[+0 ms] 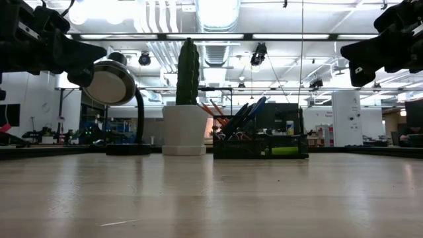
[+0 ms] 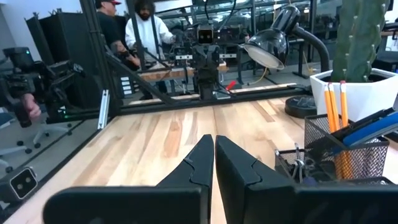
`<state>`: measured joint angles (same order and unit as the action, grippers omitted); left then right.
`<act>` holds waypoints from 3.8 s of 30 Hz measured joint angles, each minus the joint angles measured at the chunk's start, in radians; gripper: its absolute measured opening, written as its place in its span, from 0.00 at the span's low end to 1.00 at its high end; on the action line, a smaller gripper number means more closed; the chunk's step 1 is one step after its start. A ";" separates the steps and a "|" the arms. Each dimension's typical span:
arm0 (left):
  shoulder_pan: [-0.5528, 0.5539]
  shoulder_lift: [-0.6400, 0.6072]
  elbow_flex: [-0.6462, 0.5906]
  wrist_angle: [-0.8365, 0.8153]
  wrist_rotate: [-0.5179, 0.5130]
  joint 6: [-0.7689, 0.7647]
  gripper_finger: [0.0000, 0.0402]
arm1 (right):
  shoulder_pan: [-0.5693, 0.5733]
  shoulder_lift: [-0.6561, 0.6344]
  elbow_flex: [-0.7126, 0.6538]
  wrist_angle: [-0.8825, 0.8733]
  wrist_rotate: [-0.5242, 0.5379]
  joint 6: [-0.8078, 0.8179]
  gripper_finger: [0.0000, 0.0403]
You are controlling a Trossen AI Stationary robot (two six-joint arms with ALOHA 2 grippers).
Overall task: Pick and place office supplies into organizer
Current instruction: Return to Home Position
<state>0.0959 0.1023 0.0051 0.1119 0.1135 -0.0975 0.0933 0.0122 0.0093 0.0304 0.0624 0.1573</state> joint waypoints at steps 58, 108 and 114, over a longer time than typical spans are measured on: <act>0.000 0.005 0.000 0.001 0.000 -0.052 0.00 | 0.000 0.010 0.001 0.000 0.000 0.060 0.02; 0.000 0.005 0.000 0.002 0.000 -0.052 0.00 | 0.000 0.010 0.001 0.000 0.000 0.060 0.02; 0.000 0.005 0.000 0.002 0.000 -0.052 0.00 | 0.000 0.010 0.001 0.000 0.000 0.060 0.02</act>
<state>0.0956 0.1074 0.0051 0.1135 0.1135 -0.1497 0.0933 0.0223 0.0101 0.0307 0.0621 0.2169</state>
